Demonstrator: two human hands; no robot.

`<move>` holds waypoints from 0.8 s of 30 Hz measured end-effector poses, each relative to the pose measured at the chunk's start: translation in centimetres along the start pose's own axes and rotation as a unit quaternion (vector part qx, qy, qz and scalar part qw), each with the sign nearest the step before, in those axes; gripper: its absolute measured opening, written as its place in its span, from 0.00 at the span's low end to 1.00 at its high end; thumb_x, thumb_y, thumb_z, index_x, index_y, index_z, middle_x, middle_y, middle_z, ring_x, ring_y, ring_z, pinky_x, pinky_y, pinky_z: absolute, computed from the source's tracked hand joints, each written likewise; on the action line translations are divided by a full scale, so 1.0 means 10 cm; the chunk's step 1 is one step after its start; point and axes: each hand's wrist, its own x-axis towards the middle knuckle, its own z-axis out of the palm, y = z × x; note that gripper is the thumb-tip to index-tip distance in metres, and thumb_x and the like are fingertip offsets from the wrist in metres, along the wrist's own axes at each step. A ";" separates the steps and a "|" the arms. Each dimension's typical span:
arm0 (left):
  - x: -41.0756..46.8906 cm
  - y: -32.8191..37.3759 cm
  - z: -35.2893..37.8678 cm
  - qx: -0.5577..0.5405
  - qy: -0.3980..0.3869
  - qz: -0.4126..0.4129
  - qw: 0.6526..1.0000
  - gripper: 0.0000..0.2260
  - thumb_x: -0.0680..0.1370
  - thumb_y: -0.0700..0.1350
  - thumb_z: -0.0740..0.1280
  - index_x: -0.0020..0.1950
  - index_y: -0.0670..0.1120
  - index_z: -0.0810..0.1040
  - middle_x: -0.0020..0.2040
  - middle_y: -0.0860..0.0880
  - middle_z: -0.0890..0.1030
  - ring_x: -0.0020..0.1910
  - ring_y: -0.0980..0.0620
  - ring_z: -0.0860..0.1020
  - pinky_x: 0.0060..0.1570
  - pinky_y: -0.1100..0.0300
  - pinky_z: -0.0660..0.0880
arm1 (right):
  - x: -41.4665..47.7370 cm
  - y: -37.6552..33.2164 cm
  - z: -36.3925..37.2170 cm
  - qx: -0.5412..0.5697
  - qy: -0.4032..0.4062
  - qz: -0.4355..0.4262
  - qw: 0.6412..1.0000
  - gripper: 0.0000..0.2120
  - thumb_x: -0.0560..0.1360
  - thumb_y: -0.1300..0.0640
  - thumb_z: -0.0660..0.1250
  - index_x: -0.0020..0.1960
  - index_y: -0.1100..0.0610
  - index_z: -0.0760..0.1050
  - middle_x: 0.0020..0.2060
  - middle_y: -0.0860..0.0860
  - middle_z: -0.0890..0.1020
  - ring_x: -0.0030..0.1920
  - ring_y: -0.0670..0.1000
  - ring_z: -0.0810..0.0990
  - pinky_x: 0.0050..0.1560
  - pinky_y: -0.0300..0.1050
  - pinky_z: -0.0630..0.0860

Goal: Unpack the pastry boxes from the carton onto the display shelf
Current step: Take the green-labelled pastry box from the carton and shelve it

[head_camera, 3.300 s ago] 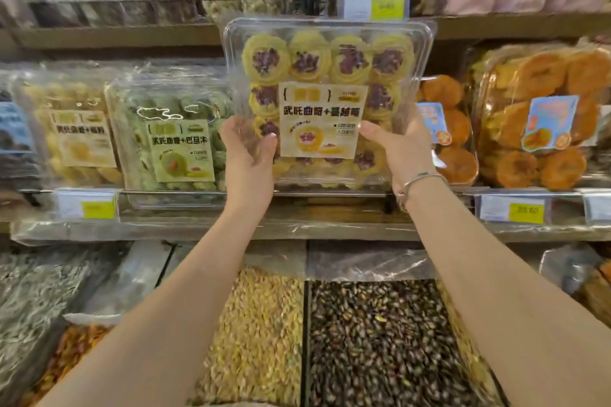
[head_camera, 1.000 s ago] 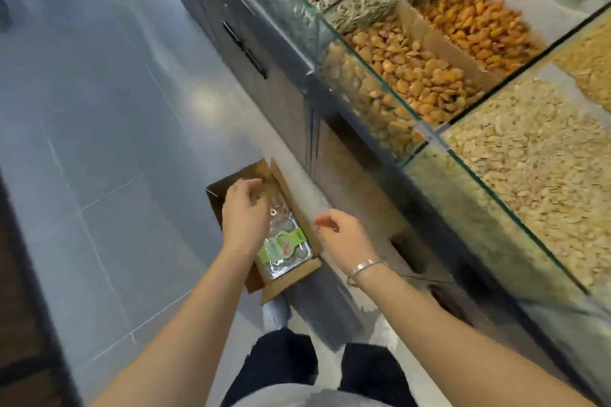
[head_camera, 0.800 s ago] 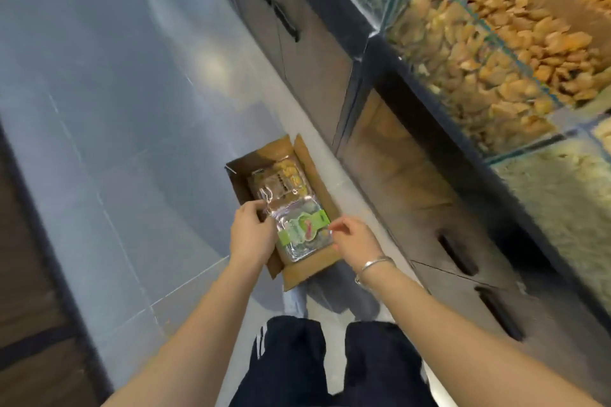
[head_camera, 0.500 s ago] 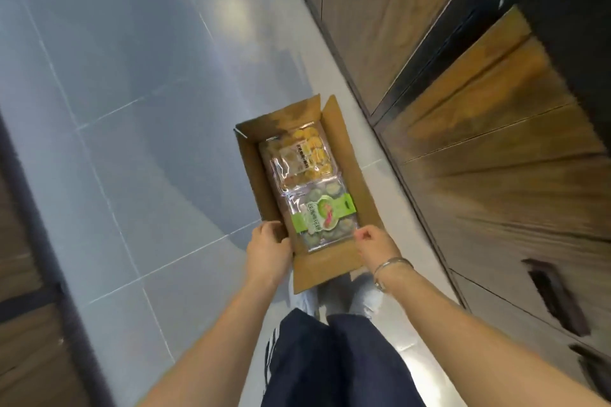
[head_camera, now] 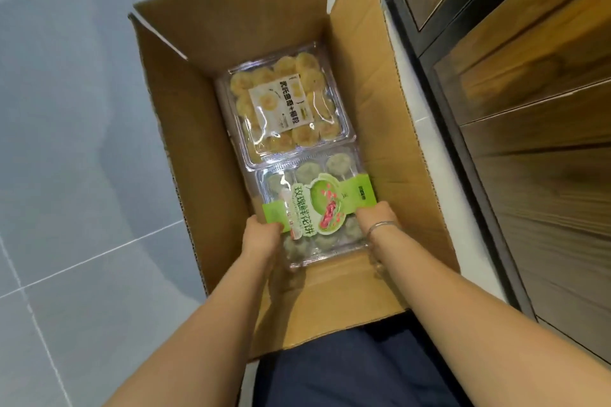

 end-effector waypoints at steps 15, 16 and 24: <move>-0.01 -0.21 -0.07 -0.191 -0.003 0.005 0.982 0.25 0.68 0.58 0.73 0.57 0.43 0.78 0.49 0.43 0.84 0.47 0.43 0.83 0.47 0.51 0.80 | -0.04 0.19 0.09 0.065 0.038 0.011 0.997 0.22 0.75 0.52 0.63 0.64 0.62 0.64 0.61 0.61 0.75 0.58 0.61 0.74 0.55 0.50 0.70; -0.17 -0.19 -0.12 -0.198 0.001 0.011 0.980 0.26 0.66 0.59 0.74 0.55 0.43 0.78 0.48 0.44 0.85 0.47 0.43 0.83 0.49 0.48 0.80 | -0.20 0.21 -0.01 0.076 0.031 -0.008 0.997 0.20 0.76 0.52 0.62 0.63 0.63 0.64 0.58 0.60 0.76 0.54 0.59 0.75 0.49 0.47 0.69; -2.23 0.23 -0.97 -0.227 -0.017 0.051 0.972 0.11 0.74 0.55 0.68 0.43 0.48 0.77 0.39 0.49 0.82 0.37 0.52 0.80 0.35 0.60 0.75 | -2.18 0.50 -1.02 0.285 0.050 -0.036 0.957 0.11 0.71 0.53 0.70 0.35 0.55 0.72 0.40 0.56 0.75 0.35 0.52 0.71 0.36 0.42 0.68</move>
